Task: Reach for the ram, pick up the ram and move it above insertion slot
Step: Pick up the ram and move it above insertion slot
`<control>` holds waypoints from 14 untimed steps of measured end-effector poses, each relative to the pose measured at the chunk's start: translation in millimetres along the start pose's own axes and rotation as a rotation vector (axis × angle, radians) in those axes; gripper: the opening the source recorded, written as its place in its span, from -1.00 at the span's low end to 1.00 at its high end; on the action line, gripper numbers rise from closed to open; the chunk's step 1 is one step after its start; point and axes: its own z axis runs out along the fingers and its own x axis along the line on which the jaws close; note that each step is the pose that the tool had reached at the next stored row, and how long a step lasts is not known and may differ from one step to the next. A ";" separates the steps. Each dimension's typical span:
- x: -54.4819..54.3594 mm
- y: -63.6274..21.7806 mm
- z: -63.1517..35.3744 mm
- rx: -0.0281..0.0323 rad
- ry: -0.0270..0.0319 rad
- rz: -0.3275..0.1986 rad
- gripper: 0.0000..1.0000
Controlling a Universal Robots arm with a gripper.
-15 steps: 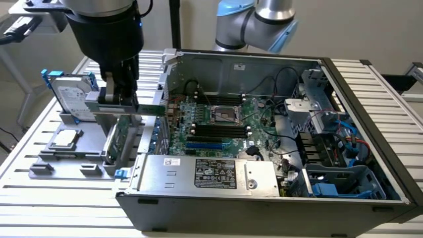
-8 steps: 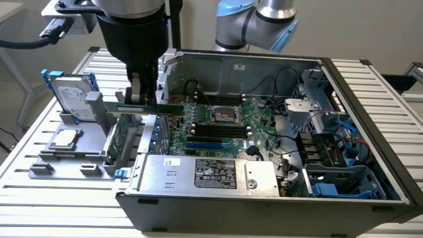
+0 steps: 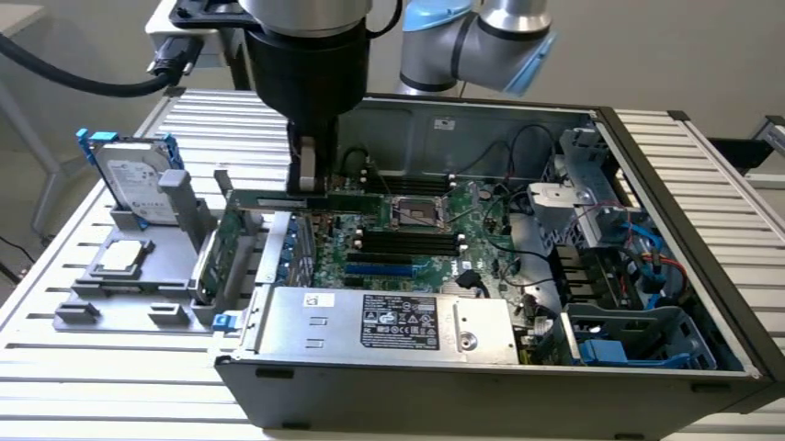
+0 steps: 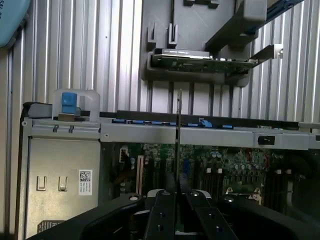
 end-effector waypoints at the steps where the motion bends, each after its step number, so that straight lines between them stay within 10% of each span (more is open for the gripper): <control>1: 0.1 -4.5 -0.2 -0.0001 0.0001 0.000 -0.73; 14: -10.2 -56.2 4.1 -0.0002 0.0001 -0.001 -0.73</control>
